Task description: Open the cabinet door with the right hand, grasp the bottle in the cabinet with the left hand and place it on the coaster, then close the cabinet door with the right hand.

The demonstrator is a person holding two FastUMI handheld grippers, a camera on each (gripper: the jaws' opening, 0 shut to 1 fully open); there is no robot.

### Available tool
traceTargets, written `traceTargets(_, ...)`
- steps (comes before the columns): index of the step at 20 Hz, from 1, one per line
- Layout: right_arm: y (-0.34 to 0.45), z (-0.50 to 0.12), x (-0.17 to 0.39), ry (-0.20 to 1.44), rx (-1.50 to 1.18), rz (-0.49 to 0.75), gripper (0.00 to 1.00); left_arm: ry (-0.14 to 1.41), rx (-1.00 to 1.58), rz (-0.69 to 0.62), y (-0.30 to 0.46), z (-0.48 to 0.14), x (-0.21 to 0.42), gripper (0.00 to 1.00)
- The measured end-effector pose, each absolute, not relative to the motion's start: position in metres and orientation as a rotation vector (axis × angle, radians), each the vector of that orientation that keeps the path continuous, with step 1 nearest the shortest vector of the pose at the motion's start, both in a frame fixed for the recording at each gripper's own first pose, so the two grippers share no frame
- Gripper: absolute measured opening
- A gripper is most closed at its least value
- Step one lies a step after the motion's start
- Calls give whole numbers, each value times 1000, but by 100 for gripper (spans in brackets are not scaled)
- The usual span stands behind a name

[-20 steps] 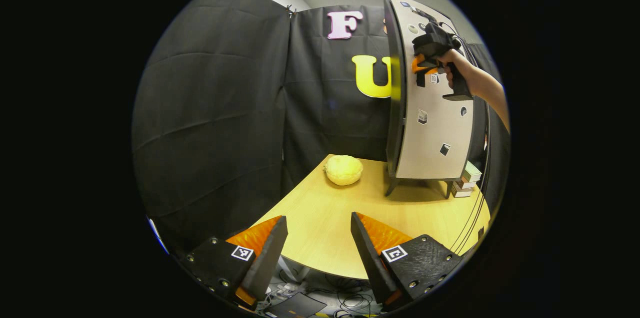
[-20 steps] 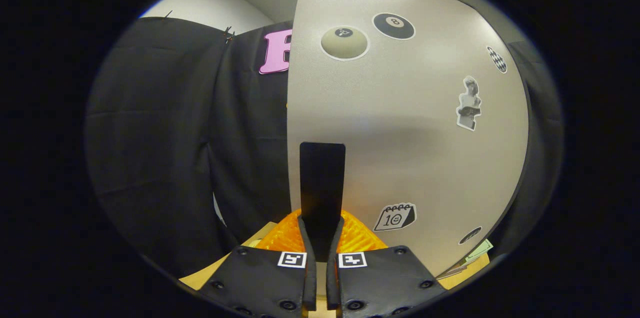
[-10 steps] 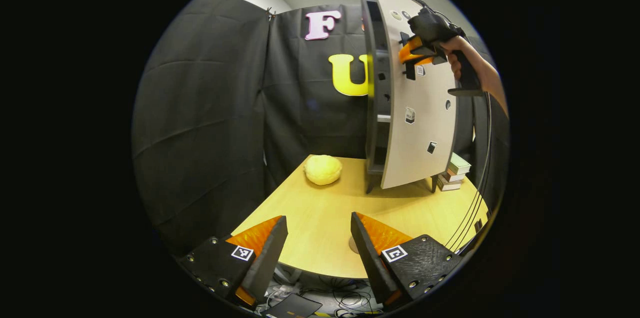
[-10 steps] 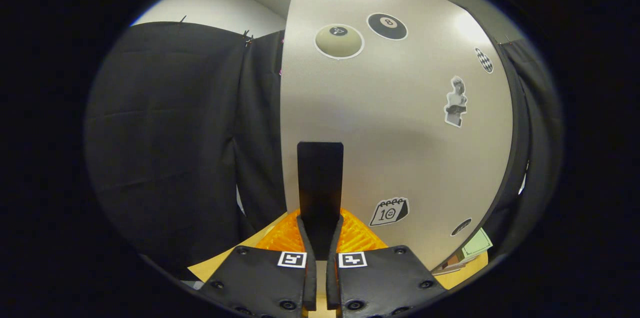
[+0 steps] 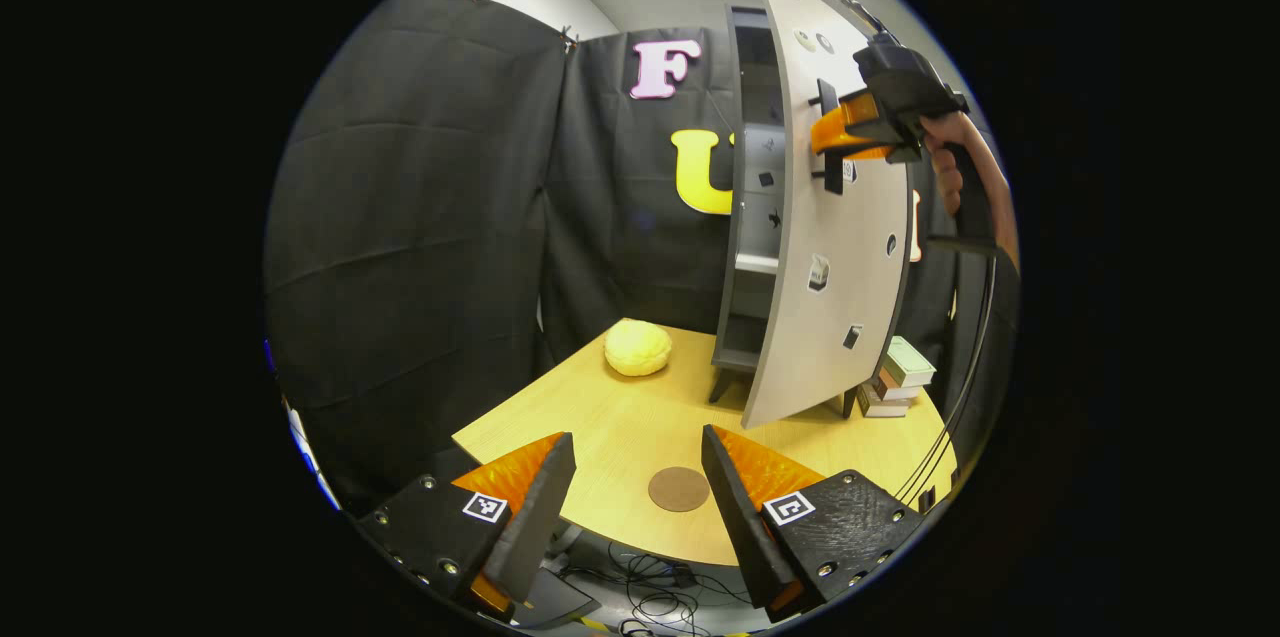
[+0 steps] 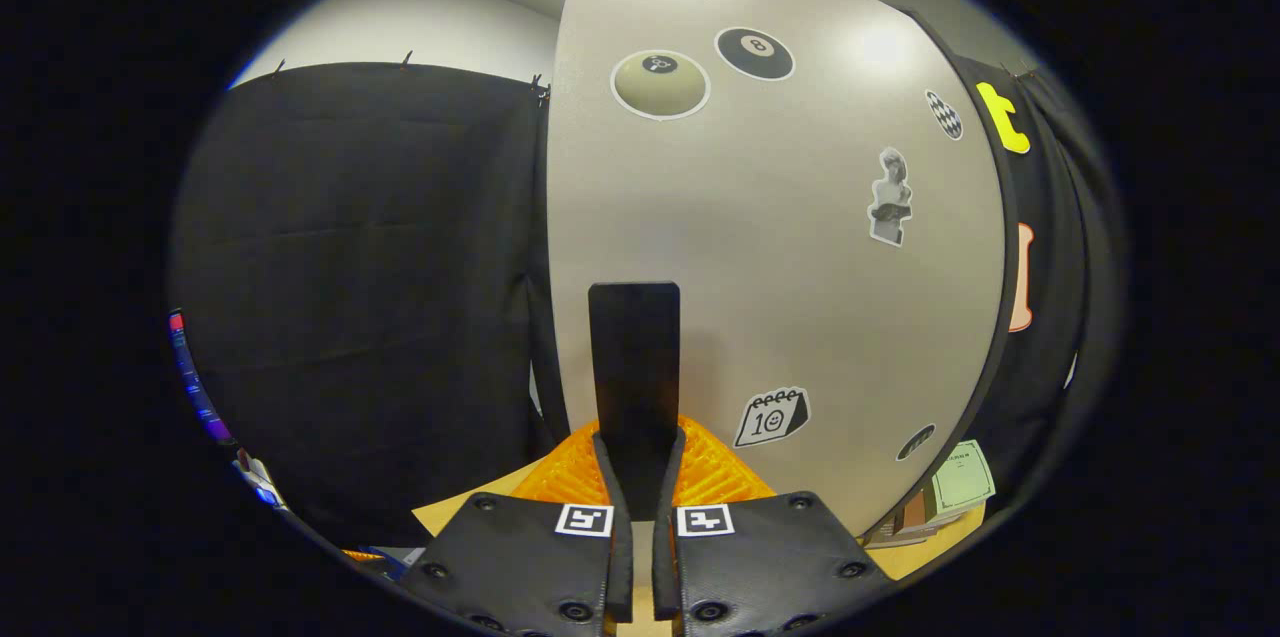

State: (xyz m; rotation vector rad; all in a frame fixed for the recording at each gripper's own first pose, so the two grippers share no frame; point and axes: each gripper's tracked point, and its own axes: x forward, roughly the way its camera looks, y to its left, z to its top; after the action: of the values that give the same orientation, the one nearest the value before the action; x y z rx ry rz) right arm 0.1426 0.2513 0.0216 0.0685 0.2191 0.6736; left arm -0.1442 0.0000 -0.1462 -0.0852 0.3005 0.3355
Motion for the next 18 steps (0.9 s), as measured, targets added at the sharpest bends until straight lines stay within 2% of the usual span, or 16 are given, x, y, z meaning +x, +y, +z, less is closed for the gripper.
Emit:
traceTargets(2, 243, 21, 142, 218, 78, 695, 10, 299, -84, 358, -16, -142, -163, 75)
traceTargets(9, 215, 23, 131, 211, 106, 697, 9, 292, -49, 398, -67, -129, -211, 75)
traceTargets(11, 206, 23, 128, 209, 103, 682, 9, 290, -42, 393, -81, -127, -217, 75)
traceTargets(12, 202, 23, 126, 212, 103, 674, 5, 290, -42, 386, -88, -126, -219, 74)
traceTargets(14, 194, 22, 124, 220, 105, 657, 5, 293, -35, 370, -101, -128, -221, 74)
traceTargets(15, 189, 21, 123, 220, 107, 645, 9, 293, -30, 362, -105, -128, -221, 74)
traceTargets(17, 178, 20, 123, 217, 109, 612, 5, 290, -25, 337, -118, -127, -217, 75)
traceTargets(18, 173, 20, 123, 217, 107, 593, 9, 288, -24, 321, -125, -128, -214, 75)
